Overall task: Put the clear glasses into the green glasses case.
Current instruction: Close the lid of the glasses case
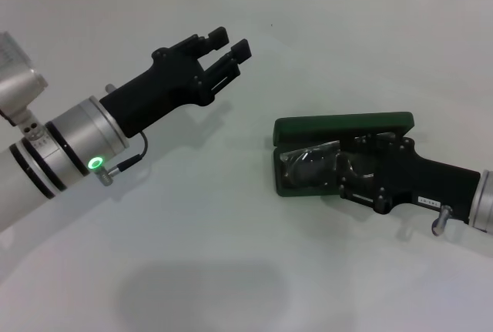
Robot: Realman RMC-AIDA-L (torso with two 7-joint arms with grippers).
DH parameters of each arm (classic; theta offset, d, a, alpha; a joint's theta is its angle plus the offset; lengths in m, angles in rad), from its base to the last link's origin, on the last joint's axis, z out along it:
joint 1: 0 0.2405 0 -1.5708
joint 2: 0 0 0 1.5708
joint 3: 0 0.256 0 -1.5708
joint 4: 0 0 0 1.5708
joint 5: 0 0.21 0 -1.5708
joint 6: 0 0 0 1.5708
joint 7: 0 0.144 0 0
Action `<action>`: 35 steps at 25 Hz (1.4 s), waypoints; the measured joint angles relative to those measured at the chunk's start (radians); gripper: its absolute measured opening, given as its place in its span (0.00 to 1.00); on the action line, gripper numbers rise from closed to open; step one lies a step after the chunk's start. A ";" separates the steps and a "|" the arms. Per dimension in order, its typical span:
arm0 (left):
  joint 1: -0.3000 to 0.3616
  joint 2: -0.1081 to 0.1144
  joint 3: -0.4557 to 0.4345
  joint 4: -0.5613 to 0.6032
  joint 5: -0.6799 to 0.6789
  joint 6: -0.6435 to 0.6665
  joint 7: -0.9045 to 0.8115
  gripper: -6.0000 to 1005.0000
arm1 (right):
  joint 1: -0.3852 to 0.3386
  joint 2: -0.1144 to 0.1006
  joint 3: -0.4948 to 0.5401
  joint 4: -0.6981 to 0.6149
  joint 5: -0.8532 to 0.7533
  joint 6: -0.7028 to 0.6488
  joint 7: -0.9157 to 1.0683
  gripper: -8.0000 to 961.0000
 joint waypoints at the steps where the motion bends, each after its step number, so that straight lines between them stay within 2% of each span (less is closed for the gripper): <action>1: 0.001 0.000 0.000 0.000 0.000 0.000 0.000 0.50 | 0.000 0.000 -0.005 0.000 0.000 0.005 0.004 0.59; 14: 0.005 0.001 0.000 0.000 0.002 -0.001 -0.001 0.50 | -0.013 -0.003 -0.019 -0.008 0.000 0.010 0.063 0.59; 25: 0.009 0.001 0.000 -0.002 0.002 0.001 -0.002 0.50 | -0.086 -0.010 -0.020 -0.098 0.000 -0.029 0.072 0.60; 29: 0.009 0.001 0.000 -0.002 0.001 0.002 -0.002 0.50 | -0.102 -0.031 -0.017 -0.101 -0.003 -0.120 0.072 0.60; 32: 0.009 0.001 0.001 -0.002 0.005 0.001 -0.002 0.50 | -0.108 -0.061 -0.015 -0.102 -0.023 -0.178 0.083 0.60; 33: 0.009 0.001 0.001 -0.002 0.008 0.001 -0.002 0.50 | -0.108 -0.061 -0.015 -0.102 -0.023 -0.178 0.083 0.60; 34: 0.008 0.001 0.003 -0.004 0.011 -0.004 -0.002 0.50 | -0.107 -0.093 -0.006 -0.102 -0.053 -0.212 0.104 0.60; 35: 0.005 0.001 0.003 -0.007 0.016 -0.012 -0.002 0.50 | -0.107 -0.103 -0.004 -0.102 -0.059 -0.221 0.109 0.60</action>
